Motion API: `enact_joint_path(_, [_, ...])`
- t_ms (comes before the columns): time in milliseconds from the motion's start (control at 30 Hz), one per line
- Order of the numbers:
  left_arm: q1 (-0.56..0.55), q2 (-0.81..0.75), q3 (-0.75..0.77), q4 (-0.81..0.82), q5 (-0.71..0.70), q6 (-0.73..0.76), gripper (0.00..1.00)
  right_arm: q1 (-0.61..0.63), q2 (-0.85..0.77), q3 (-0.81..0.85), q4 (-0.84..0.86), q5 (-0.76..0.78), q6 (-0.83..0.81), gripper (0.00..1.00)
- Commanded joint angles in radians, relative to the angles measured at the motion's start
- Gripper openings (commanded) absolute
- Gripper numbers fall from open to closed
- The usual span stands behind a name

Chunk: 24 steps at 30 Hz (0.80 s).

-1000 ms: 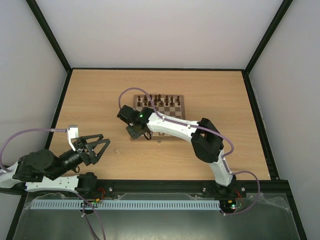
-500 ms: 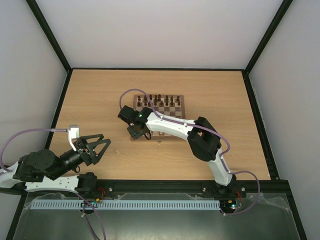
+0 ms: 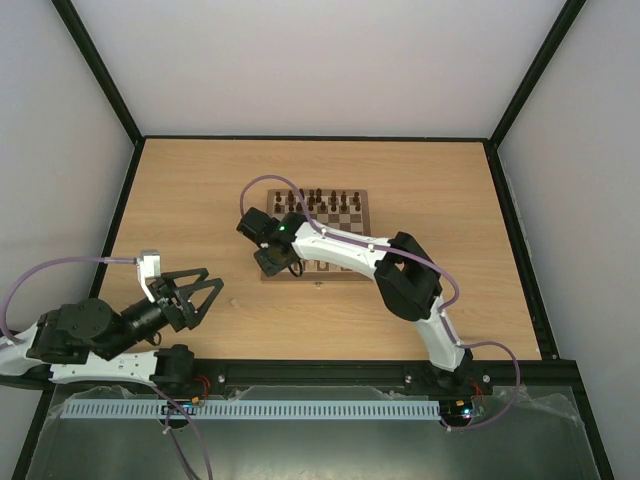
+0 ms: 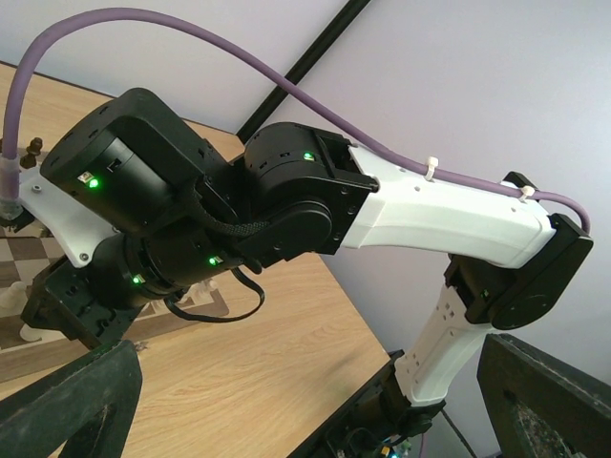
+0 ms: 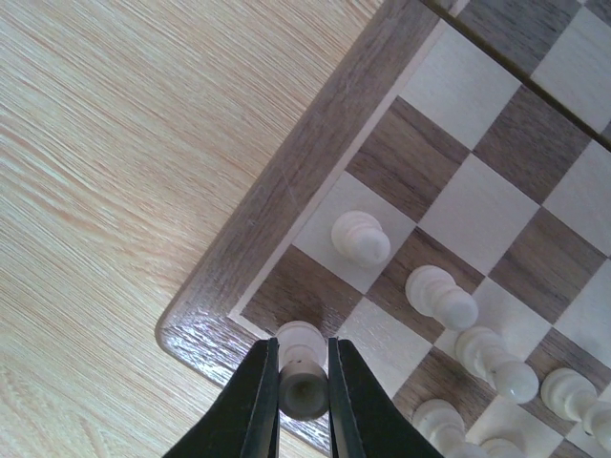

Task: Set up the chess pieces on the board
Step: Place the chess piece on the chessboard.

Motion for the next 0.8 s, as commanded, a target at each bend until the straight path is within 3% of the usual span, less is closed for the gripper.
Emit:
enact_joint_path(0, [0.006,0.011,0.020,0.017,-0.018,0.017,0.99,-0.005,0.031,0.040,-0.011,-0.015,-0.013,0.07])
enact_joint_path(567, [0.006,0.009,0.019,0.018,-0.019,0.022,0.99,-0.008,0.058,0.066,-0.015,-0.004,-0.017,0.07])
enact_joint_path(767, [0.006,0.009,0.020,0.016,-0.021,0.021,1.00,-0.013,0.059,0.064,-0.011,-0.002,-0.017,0.12])
